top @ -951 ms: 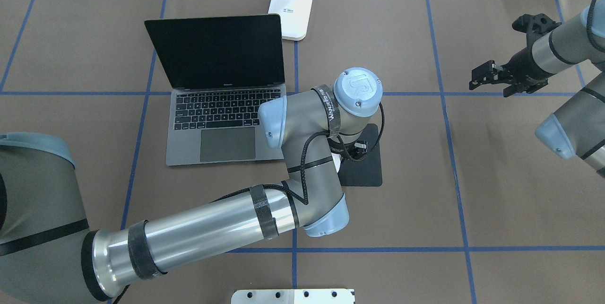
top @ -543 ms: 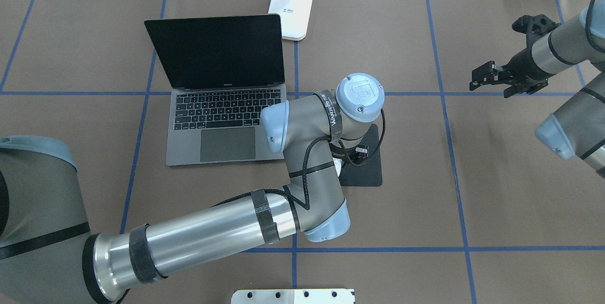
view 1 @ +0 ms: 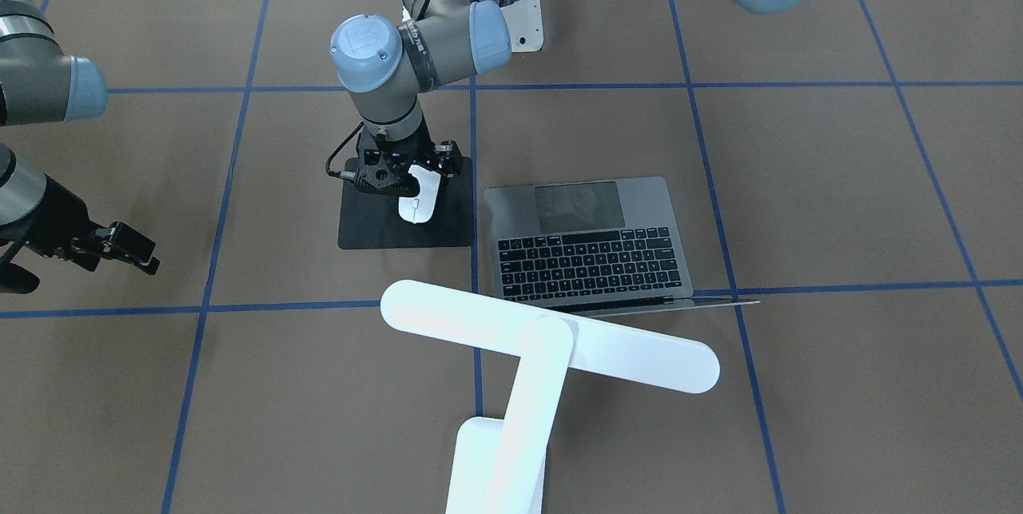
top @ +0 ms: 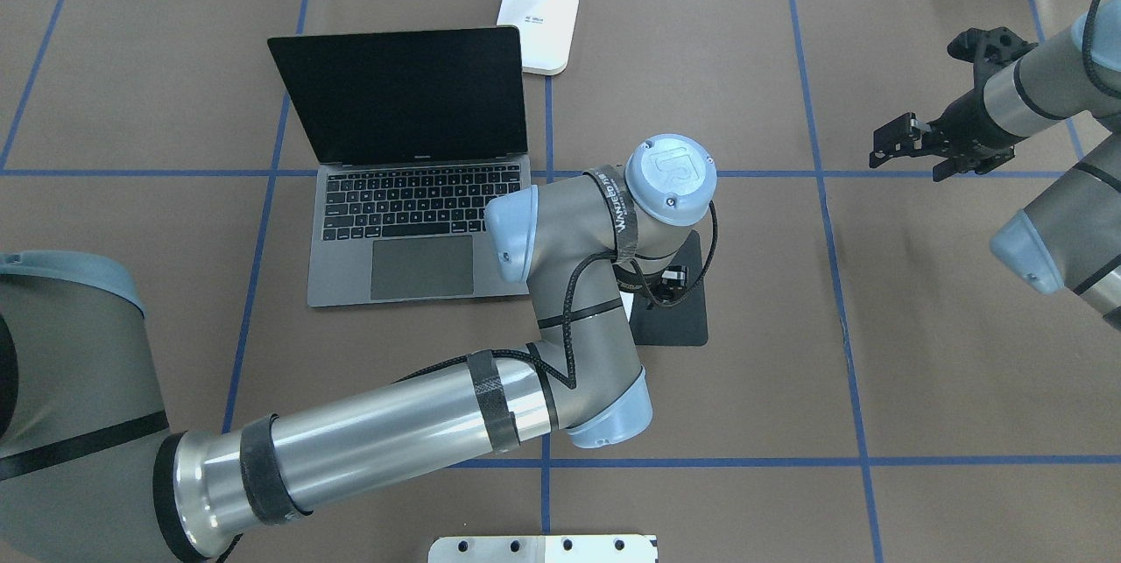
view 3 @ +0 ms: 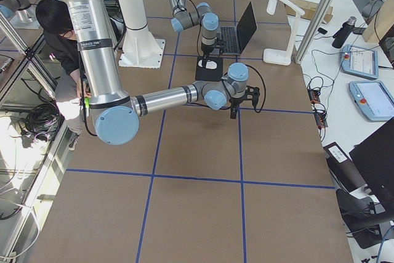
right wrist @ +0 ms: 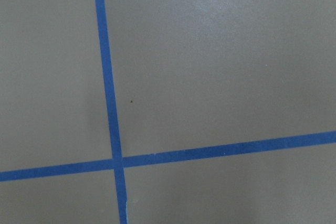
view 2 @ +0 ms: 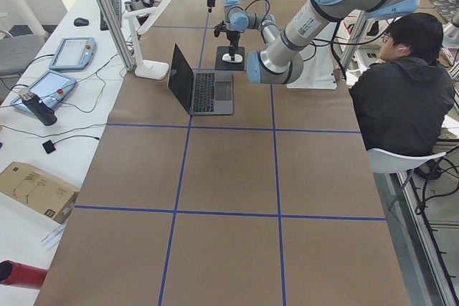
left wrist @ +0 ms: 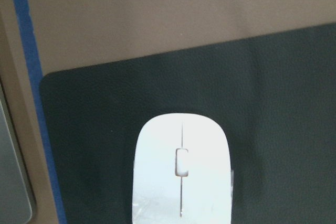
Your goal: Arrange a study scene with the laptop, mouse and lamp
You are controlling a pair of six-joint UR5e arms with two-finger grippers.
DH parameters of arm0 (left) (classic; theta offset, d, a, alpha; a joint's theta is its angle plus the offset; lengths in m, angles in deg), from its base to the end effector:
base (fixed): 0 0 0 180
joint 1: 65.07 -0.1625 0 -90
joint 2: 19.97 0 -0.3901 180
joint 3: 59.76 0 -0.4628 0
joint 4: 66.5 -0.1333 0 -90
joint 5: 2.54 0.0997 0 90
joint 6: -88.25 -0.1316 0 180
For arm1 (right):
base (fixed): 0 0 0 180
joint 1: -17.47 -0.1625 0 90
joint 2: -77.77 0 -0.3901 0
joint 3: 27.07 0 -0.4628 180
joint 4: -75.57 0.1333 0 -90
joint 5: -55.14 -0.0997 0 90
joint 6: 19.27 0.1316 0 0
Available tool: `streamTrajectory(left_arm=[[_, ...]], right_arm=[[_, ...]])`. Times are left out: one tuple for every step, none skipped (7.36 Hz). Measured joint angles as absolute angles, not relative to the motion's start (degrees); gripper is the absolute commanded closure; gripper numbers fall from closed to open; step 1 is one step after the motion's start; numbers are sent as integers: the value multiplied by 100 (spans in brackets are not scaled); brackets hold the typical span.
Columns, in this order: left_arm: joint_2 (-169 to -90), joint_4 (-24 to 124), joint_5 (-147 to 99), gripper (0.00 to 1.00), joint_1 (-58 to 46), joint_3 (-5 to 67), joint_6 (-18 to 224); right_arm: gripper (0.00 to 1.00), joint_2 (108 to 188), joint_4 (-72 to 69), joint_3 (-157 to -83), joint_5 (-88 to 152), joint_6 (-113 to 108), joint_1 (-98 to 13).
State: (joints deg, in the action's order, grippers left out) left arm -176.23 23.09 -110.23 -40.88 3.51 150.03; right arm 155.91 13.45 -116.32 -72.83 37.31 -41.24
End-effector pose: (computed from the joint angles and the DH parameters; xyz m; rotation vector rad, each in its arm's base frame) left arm 0.7558 -0.4418 0.0594 0.0330 0.7392 0.1725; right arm -0.3069 -0.6058 0.4730 0.0300 -0.9122 0.1850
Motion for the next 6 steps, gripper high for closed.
streamTrajectory(left_arm=[[-17574,2219,-11033,1,-3971,561,14994],[-17411,1985,-11050,1,-3808,1033,14980],[-17053,1674,-11074,1,-3624,1813,14968],[-16495,1369,-11162,1,-3403,2769,14961],[-15736,1102,-11361,1,-3064,3789,14897],[-14907,956,-11543,1,-2651,4629,14524]], right_arm=[[0,15597,1351,-11636,-7281,3717,-4128],[0,15612,1357,-11646,-7279,3687,-4146],[0,15633,1361,-11662,-7279,3662,-4175],[0,15682,1375,-11682,-7278,3632,-4214],[0,15785,1396,-11702,-7288,3491,-4296],[0,15921,1407,-11710,-7305,3185,-4409]])
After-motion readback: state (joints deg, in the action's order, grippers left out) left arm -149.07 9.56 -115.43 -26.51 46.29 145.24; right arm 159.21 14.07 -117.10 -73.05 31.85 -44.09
